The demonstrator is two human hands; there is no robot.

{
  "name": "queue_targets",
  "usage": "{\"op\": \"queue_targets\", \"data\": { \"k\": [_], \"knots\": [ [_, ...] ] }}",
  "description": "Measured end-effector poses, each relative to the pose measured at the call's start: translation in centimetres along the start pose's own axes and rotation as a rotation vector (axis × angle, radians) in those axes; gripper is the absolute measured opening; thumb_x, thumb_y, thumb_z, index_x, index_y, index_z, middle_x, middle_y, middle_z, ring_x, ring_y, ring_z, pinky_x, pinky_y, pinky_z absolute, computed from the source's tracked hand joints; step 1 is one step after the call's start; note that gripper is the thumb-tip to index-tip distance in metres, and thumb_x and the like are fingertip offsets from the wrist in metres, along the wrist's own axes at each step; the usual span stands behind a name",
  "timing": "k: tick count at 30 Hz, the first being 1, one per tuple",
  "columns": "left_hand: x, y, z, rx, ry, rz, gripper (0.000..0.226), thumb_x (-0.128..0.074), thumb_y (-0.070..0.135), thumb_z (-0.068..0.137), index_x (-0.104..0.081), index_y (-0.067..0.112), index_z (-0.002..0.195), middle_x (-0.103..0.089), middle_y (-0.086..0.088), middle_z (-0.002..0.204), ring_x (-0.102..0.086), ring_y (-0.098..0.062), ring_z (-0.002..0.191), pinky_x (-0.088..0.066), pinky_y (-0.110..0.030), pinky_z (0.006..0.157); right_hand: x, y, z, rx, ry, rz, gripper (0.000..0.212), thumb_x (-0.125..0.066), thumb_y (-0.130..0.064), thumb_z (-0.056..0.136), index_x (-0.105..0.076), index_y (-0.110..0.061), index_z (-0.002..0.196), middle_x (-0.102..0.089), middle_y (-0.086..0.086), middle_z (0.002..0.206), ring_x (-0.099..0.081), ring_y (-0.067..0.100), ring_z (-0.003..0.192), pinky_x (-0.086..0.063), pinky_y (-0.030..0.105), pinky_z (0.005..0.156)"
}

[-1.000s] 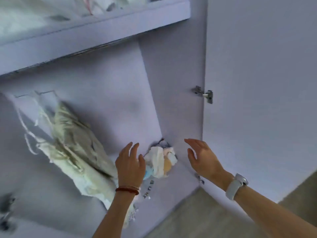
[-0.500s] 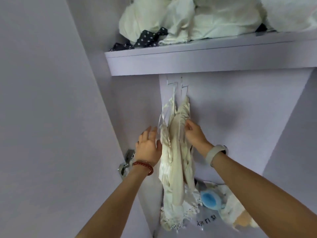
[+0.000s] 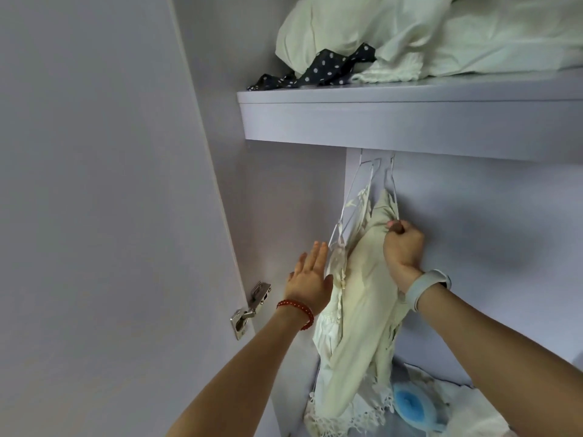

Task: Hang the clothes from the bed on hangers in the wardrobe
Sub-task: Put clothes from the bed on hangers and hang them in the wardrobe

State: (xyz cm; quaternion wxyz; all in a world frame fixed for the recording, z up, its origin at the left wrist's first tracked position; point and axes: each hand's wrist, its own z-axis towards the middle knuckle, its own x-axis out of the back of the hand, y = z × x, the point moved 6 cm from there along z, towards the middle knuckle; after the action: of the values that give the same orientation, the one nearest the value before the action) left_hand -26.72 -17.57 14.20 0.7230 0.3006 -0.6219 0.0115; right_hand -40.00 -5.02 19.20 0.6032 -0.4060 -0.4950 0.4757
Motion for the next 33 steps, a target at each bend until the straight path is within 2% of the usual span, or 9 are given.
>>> {"op": "queue_targets", "data": {
  "k": [3, 6, 11, 15, 18, 21, 24, 27, 33],
  "knots": [
    [-0.1, 1.1, 0.1, -0.046, 0.073, 0.029, 0.063, -0.031, 0.027, 0.099, 0.010, 0.025, 0.146, 0.010, 0.006, 0.155, -0.001, -0.021, 0.143, -0.015, -0.043, 0.113, 2.3, -0.7, 0.5, 0.053, 0.006, 0.113, 0.028, -0.039, 0.008, 0.086, -0.064, 0.007, 0.098, -0.062, 0.020, 0.100, -0.054, 0.026, 0.093, -0.038, 0.012, 0.067],
    [-0.6, 2.2, 0.6, -0.064, 0.097, 0.087, 0.063, -0.030, 0.028, 0.099, 0.010, 0.024, 0.146, 0.008, 0.006, 0.155, -0.001, -0.019, 0.143, -0.015, -0.041, 0.113, 4.9, -0.7, 0.6, 0.129, 0.043, 0.152, 0.022, -0.042, 0.007, 0.087, -0.064, 0.008, 0.093, -0.062, 0.019, 0.093, -0.051, 0.021, 0.084, -0.032, -0.002, 0.056],
    [-1.6, 2.9, 1.1, -0.032, 0.082, 0.099, 0.069, -0.037, 0.027, 0.096, 0.010, 0.027, 0.146, 0.004, -0.001, 0.156, -0.005, -0.024, 0.143, -0.019, -0.043, 0.111, 8.9, 0.3, -0.8, 0.163, 0.047, 0.166, 0.020, -0.051, -0.003, 0.089, -0.060, 0.011, 0.078, -0.054, 0.027, 0.072, -0.044, 0.021, 0.066, -0.035, 0.019, 0.055],
    [-1.2, 3.7, 0.6, -0.015, 0.152, 0.118, 0.069, -0.040, 0.031, 0.094, 0.005, 0.025, 0.147, 0.006, -0.008, 0.155, 0.002, -0.028, 0.142, -0.011, -0.049, 0.113, 12.2, 1.8, -3.4, 0.113, 0.004, 0.122, 0.026, -0.053, -0.005, 0.088, -0.054, 0.001, 0.063, -0.048, -0.001, 0.052, -0.039, 0.009, 0.053, -0.033, 0.021, 0.053],
    [-0.9, 5.8, -0.6, -0.105, 0.277, 0.033, 0.060, -0.043, 0.027, 0.092, -0.019, 0.016, 0.146, -0.009, -0.014, 0.154, -0.004, -0.033, 0.141, -0.007, -0.054, 0.111, 15.7, 3.3, -5.9, 0.053, 0.096, 0.080, 0.029, -0.053, -0.005, 0.088, -0.055, 0.008, 0.063, -0.041, -0.007, 0.043, -0.035, 0.005, 0.046, -0.033, 0.022, 0.053],
    [-1.2, 9.3, -3.0, -0.370, 0.348, -0.201, 0.052, -0.037, 0.030, 0.085, -0.050, 0.004, 0.127, -0.043, -0.023, 0.136, -0.038, -0.041, 0.127, -0.029, -0.056, 0.101, 18.9, 5.5, -9.4, -0.027, 0.167, -0.012, 0.028, -0.053, -0.011, 0.090, -0.063, 0.007, 0.071, -0.040, -0.004, 0.042, -0.034, 0.015, 0.050, -0.032, 0.027, 0.056],
    [-2.5, 12.9, -6.2, -0.524, 0.190, -0.485, 0.052, -0.035, 0.035, 0.087, -0.052, 0.004, 0.126, -0.048, -0.016, 0.133, -0.044, -0.032, 0.124, -0.035, -0.037, 0.100, 21.9, 7.8, -14.3, -0.101, 0.225, -0.084, 0.033, -0.053, -0.013, 0.089, -0.060, 0.015, 0.074, -0.041, 0.009, 0.047, -0.036, 0.018, 0.051, -0.034, 0.023, 0.052],
    [-4.9, 16.3, -10.0, -0.627, -0.016, -0.629, 0.038, -0.046, 0.017, 0.095, -0.045, 0.005, 0.131, -0.046, -0.011, 0.136, -0.040, -0.024, 0.127, -0.025, -0.015, 0.099, 25.1, 9.6, -20.4, -0.150, 0.321, -0.141, 0.032, -0.053, -0.010, 0.089, -0.059, 0.017, 0.074, -0.042, 0.018, 0.052, -0.036, 0.008, 0.045, -0.028, 0.014, 0.043],
    [-10.6, 21.2, -19.5, -0.719, -0.299, -0.771, 0.042, -0.046, 0.019, 0.096, -0.041, 0.008, 0.136, -0.044, -0.008, 0.139, -0.039, -0.017, 0.128, -0.029, -0.022, 0.105, 30.6, 11.7, -33.7, -0.288, 0.470, -0.169, 0.026, -0.054, -0.010, 0.088, -0.065, -0.012, 0.065, -0.052, -0.015, 0.043, -0.043, 0.001, 0.043, -0.032, 0.011, 0.048]
  ]
}}
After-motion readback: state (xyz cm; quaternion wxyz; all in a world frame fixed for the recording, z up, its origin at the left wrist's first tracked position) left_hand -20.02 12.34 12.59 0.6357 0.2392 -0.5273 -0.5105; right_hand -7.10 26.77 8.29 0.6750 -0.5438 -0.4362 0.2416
